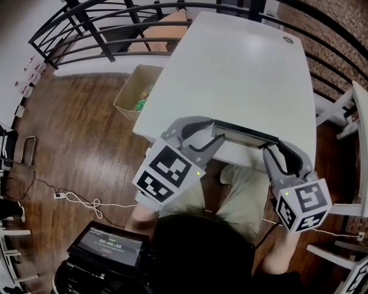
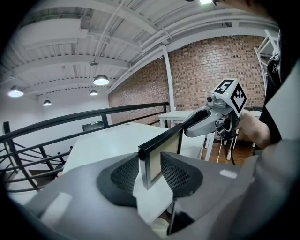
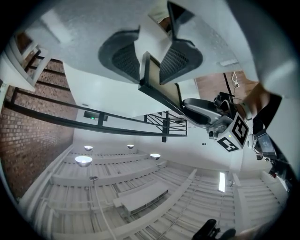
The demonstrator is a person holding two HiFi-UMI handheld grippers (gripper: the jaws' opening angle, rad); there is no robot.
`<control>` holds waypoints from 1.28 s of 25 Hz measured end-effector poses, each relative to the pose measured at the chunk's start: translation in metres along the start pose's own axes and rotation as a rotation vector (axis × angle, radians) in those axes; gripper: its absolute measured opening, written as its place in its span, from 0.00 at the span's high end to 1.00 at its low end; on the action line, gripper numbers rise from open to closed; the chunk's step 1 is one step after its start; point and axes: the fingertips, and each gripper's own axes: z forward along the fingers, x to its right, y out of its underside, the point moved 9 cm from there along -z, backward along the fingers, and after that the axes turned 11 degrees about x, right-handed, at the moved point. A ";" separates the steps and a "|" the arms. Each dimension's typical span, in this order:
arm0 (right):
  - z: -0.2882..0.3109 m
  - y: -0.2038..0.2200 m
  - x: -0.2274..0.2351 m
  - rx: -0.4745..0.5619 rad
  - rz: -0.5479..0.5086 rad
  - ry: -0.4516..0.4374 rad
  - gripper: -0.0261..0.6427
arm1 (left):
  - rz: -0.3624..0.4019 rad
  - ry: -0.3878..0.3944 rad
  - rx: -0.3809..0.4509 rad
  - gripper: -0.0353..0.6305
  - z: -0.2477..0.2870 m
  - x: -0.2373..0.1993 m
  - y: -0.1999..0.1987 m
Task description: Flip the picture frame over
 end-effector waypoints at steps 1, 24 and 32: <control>0.001 0.000 0.001 -0.003 -0.001 0.001 0.78 | 0.002 -0.001 -0.002 0.70 0.001 -0.001 0.000; 0.057 0.017 0.053 -0.058 0.009 0.048 0.78 | -0.051 0.063 -0.039 0.68 0.067 -0.038 0.019; 0.071 0.031 0.067 -0.082 0.073 0.038 0.77 | -0.089 0.051 -0.056 0.67 0.088 -0.051 0.028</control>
